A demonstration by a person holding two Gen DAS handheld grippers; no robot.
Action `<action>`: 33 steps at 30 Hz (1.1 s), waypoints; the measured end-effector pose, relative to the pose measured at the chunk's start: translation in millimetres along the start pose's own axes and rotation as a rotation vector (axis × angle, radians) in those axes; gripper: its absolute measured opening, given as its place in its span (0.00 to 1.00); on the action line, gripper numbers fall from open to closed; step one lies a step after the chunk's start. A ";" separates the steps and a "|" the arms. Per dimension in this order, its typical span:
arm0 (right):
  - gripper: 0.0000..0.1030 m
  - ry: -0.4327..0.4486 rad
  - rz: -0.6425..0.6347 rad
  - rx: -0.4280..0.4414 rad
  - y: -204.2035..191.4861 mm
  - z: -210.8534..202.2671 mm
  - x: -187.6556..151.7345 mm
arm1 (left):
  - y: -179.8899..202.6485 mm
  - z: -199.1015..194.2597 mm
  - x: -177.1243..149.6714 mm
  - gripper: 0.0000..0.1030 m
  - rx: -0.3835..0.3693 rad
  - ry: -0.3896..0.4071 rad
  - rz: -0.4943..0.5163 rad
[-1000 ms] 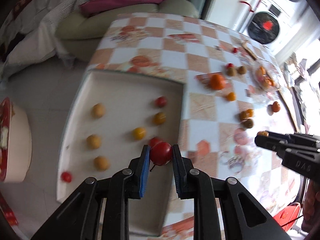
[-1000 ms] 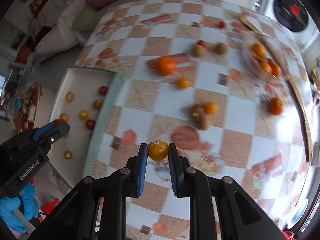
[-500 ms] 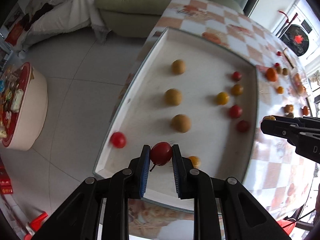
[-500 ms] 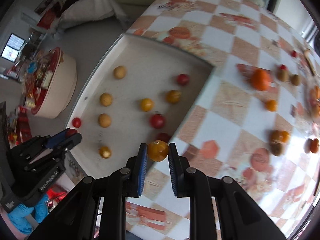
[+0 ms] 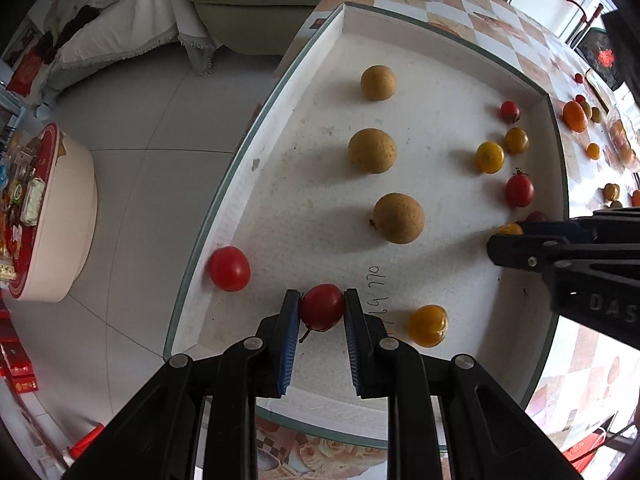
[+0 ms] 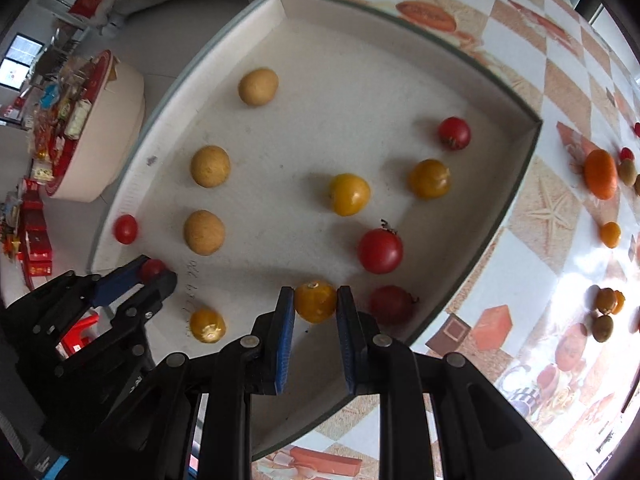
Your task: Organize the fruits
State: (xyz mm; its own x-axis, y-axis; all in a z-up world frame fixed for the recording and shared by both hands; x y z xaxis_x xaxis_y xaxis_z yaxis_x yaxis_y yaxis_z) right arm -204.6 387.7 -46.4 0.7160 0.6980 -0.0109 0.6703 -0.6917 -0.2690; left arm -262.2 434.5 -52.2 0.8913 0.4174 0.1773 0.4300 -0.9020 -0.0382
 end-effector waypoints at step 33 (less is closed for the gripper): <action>0.85 0.072 0.085 -0.005 10.9 -60.2 -17.9 | 7.6 -41.8 -8.6 1.00 0.012 -0.018 0.018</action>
Point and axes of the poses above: each gripper's, at about its wrist camera, not at the fingertips, and z roughly the way its jaws point, y to its right, x to its top, the point moved 6 cm from there along z, roughly the way its jaws point, and after that the axes turned 6 degrees about z, right-handed, at the moved point
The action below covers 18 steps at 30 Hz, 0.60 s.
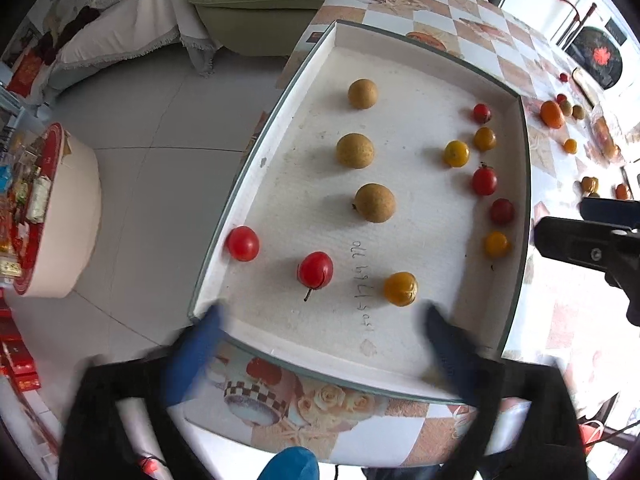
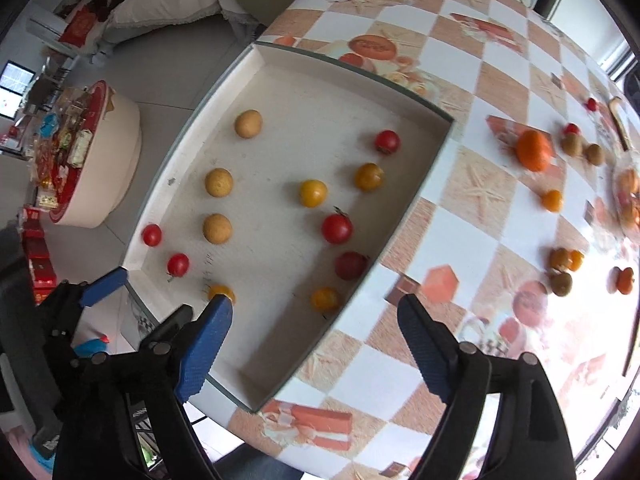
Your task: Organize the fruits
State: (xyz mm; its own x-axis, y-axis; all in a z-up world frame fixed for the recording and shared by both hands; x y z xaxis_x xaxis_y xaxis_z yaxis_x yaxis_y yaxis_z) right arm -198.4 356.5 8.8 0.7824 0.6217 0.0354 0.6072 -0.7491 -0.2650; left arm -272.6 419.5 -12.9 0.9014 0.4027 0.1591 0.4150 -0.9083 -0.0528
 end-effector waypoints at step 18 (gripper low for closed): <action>1.00 0.062 0.023 -0.097 22.4 -57.0 -14.3 | 34.7 -43.5 4.0 1.00 0.038 -0.022 0.166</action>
Point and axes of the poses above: each gripper's, at about its wrist camera, not at the fingertips, and z roughly the way its jaws point, y to its right, x to its top, the point moved 6 cm from there along z, roughly the way its jaws point, and after that the axes turned 6 degrees about z, right-handed, at the moved point
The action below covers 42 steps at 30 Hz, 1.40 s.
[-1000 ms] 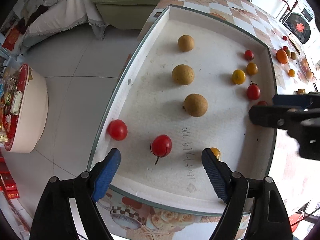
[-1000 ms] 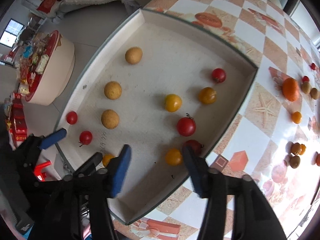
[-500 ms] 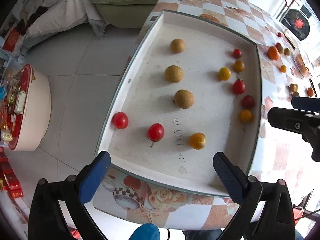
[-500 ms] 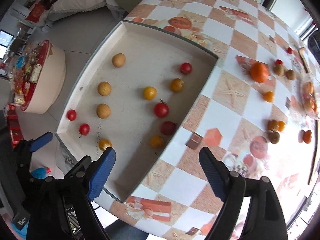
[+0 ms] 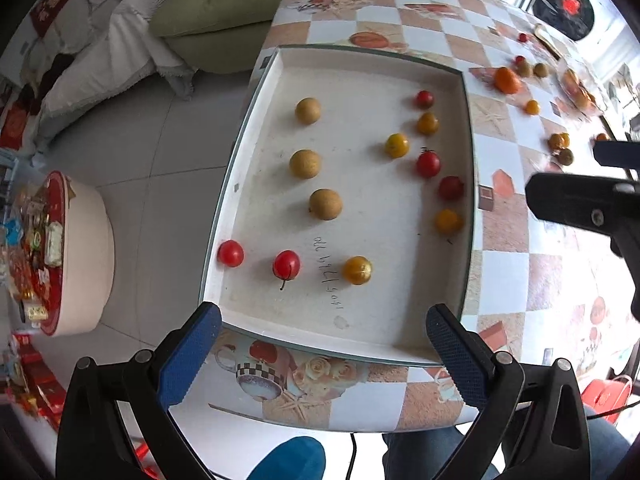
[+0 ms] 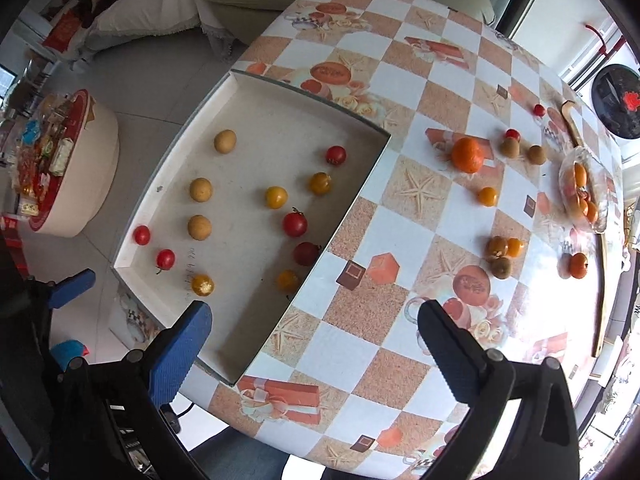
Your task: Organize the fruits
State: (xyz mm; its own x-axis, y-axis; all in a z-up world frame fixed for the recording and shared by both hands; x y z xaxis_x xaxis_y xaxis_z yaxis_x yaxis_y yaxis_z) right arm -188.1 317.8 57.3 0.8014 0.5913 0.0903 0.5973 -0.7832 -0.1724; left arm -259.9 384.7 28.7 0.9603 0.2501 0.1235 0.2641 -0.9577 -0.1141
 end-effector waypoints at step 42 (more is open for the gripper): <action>1.00 -0.054 -0.037 -0.005 -1.6 2.3 -2.7 | 9.3 -13.0 8.6 1.00 0.010 -0.004 0.049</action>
State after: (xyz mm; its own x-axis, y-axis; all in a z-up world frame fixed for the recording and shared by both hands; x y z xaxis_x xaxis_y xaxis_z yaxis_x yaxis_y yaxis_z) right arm -191.3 317.9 55.0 0.7759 0.6294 0.0437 0.6270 -0.7615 -0.1645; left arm -250.4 376.1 41.5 0.9725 0.2034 0.1132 0.2174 -0.9674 -0.1298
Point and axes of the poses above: each gripper's, at about its wrist camera, not at the fingertips, and z roughly the way its jaws point, y to its right, x to its top, the point moved 6 cm from there along z, roughly the way its jaws point, and after that the axes turned 6 degrees about z, right-handed, at the moved point
